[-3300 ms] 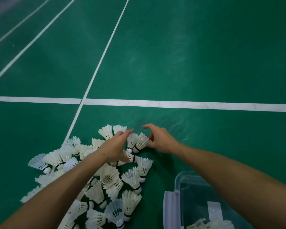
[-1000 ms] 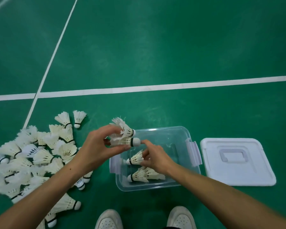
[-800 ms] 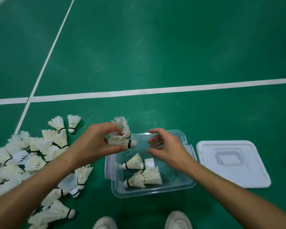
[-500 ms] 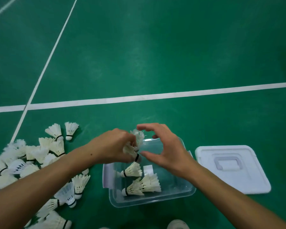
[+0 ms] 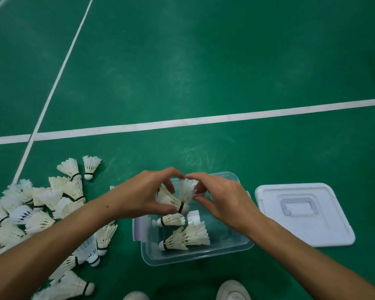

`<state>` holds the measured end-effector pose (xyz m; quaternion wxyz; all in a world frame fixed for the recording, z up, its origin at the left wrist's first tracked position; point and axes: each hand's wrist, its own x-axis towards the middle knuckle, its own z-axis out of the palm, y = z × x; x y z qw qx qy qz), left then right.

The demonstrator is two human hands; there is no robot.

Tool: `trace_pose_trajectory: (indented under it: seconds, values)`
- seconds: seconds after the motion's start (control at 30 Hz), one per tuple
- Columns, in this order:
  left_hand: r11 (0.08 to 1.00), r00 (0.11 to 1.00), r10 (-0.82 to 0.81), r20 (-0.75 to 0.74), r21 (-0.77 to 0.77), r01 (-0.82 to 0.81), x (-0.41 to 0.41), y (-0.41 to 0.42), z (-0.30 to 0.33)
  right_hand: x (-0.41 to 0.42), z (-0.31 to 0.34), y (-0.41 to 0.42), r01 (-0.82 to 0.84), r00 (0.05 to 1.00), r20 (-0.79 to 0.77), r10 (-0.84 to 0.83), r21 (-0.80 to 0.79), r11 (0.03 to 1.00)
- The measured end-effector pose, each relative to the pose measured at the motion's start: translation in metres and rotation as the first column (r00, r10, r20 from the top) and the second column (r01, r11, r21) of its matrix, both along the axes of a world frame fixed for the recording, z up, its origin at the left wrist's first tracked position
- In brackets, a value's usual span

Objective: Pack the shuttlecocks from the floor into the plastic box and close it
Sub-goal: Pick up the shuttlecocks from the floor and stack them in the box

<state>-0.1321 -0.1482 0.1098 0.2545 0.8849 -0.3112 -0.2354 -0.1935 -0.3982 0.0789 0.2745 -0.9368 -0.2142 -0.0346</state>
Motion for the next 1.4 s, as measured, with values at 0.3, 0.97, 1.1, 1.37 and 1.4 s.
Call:
trace_pose_trajectory:
  seconds: [0.3, 0.97, 1.1, 1.37, 1.4]
  values:
    - [0.896, 0.929, 0.367, -0.051, -0.247, -0.368, -0.020, 0.041, -0.011, -0.015, -0.031, -0.012, 0.198, 0.909, -0.348, -0.227, -0.118, 0.973]
    - [0.891, 0.929, 0.369, 0.030, -0.295, -0.344, -0.047, 0.036, -0.029, 0.000, -0.082, 0.031, 0.146, 0.752, -0.649, -0.111, 0.001, 0.989]
    - [0.679, 0.787, 0.547, -0.286, -0.398, -0.617, -0.050, 0.017, -0.023, -0.007, -0.046, 0.011, 0.256, 0.800, -0.586, -0.128, 0.141, 0.956]
    - [0.356, 0.588, 0.501, -0.636, -0.467, -0.809, -0.067, -0.056, -0.028, -0.026, -0.010, 0.027, 0.764, 0.489, -0.849, 0.200, 0.527, 0.371]
    - [0.350, 0.596, 0.505, -0.624, -0.484, -0.802, -0.068, -0.061, -0.029, -0.025, -0.010, 0.027, 0.811, 0.463, -0.849, 0.255, 0.522, 0.265]
